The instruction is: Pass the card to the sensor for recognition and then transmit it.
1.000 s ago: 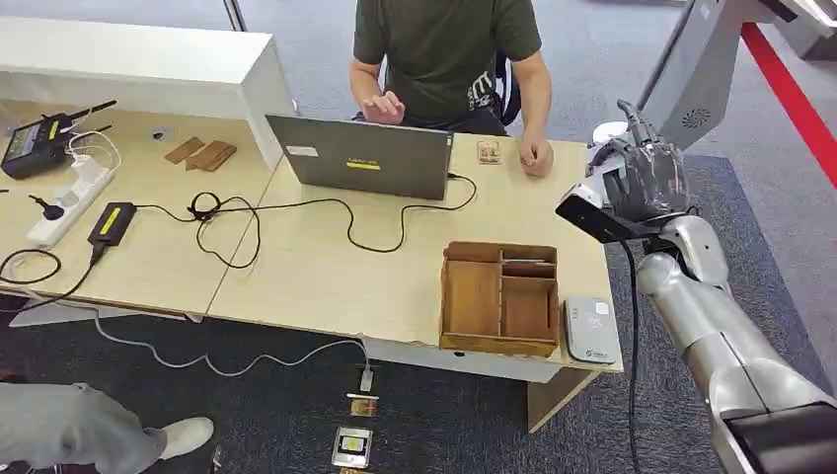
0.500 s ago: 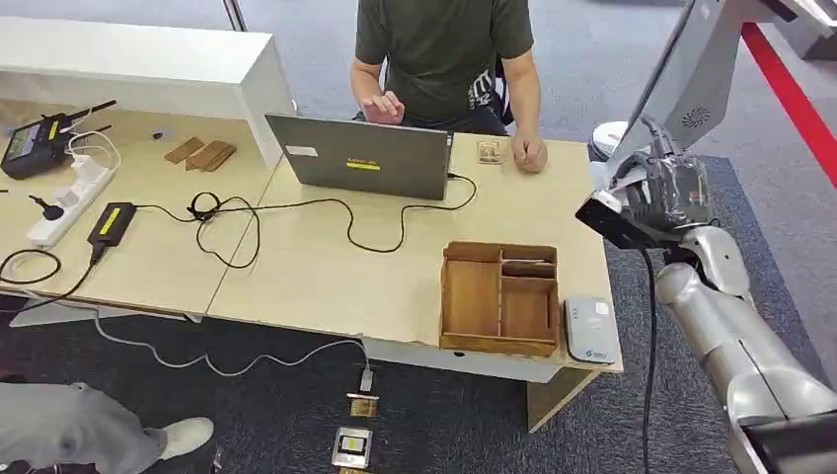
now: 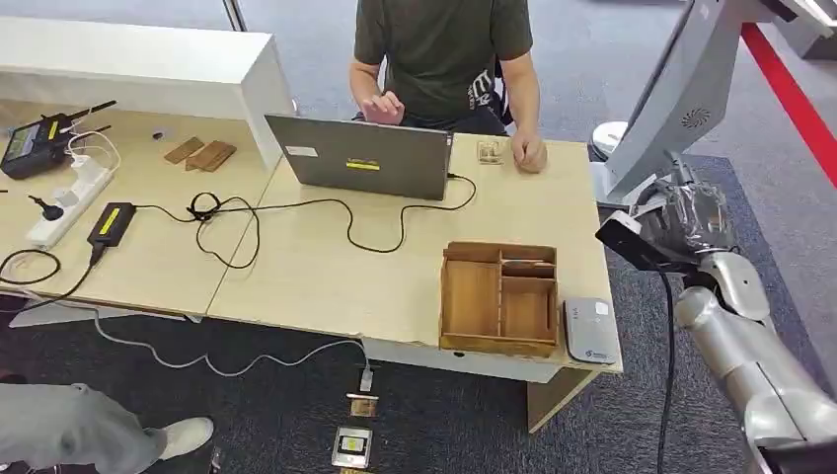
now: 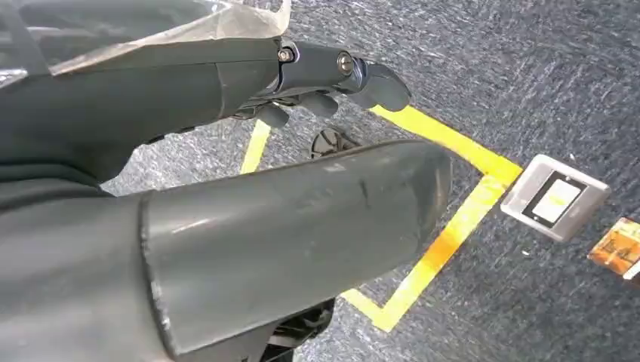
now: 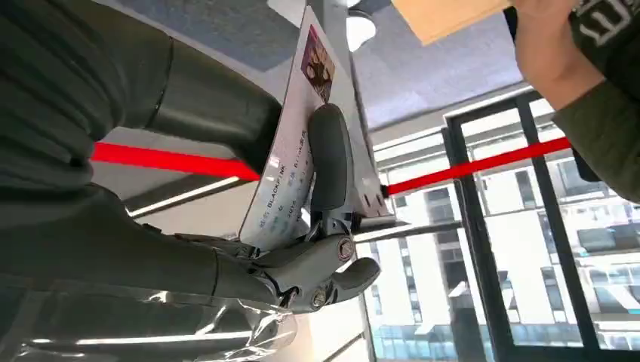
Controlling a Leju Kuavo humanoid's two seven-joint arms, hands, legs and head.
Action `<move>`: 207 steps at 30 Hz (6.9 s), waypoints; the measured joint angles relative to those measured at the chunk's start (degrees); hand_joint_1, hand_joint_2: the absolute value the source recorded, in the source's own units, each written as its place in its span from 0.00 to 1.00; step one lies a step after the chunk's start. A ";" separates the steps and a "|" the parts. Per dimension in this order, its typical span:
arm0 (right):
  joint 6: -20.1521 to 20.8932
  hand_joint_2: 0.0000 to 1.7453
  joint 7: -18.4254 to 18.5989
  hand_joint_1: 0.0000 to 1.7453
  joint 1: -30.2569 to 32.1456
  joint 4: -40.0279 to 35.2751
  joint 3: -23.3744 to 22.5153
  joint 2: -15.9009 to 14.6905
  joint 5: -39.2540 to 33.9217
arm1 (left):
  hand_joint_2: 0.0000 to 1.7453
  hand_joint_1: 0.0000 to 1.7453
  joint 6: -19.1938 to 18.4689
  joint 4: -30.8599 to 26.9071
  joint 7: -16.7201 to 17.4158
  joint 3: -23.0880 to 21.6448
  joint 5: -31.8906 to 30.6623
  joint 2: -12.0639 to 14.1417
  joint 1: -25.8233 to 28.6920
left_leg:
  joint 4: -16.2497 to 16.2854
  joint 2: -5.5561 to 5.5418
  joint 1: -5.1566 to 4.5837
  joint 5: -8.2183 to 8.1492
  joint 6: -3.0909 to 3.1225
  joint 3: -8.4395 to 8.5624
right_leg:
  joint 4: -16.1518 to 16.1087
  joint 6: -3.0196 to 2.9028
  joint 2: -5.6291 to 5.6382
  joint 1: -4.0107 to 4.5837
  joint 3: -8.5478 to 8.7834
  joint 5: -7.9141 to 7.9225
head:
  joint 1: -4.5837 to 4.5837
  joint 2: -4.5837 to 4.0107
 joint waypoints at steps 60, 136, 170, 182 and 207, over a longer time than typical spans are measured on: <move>0.50 1.00 -2.34 1.00 13.34 -0.04 -3.89 -4.40 -4.55 | 0.00 0.00 5.46 0.31 5.81 0.52 0.96 -0.74 -0.12 | 0.00 -0.01 -0.01 -0.02 0.02 -0.03 | -0.04 0.00 -0.01 -0.02 -0.02 0.00 | 0.00 0.00; 5.55 1.00 1.90 1.00 31.55 -29.16 3.04 -8.87 -13.44 | 0.00 0.00 7.52 -0.24 7.50 0.37 2.21 -1.49 -0.95 | -0.02 0.00 0.00 -0.06 0.02 -0.04 | -0.03 -0.04 0.00 -0.01 -0.02 -0.05 | -0.02 0.00; 3.08 1.00 2.43 1.00 33.38 -27.26 5.64 -8.44 -15.96 | 0.00 0.00 4.56 -0.24 5.72 0.37 2.38 -1.53 -0.91 | -0.02 0.02 0.00 -0.07 0.02 0.00 | -0.04 -0.04 0.00 0.00 0.02 -0.05 | 0.00 0.00; 5.16 1.00 4.88 1.00 29.62 -38.91 5.20 -9.47 -12.35 | 0.00 0.00 3.45 -0.15 5.40 0.37 2.80 -1.51 -0.76 | -0.02 0.02 -0.01 -0.06 0.02 -0.04 | 0.03 -0.04 0.00 -0.01 0.02 -0.04 | 0.00 0.00; 12.24 1.00 -6.10 1.00 2.86 -45.26 6.19 -3.95 -10.62 | 0.00 0.00 -1.53 -0.06 2.34 0.00 1.68 -1.49 -0.70 | -0.03 -0.02 0.00 0.01 -0.03 -0.16 | 0.15 -0.07 0.00 0.00 -0.09 -0.03 | 0.02 0.00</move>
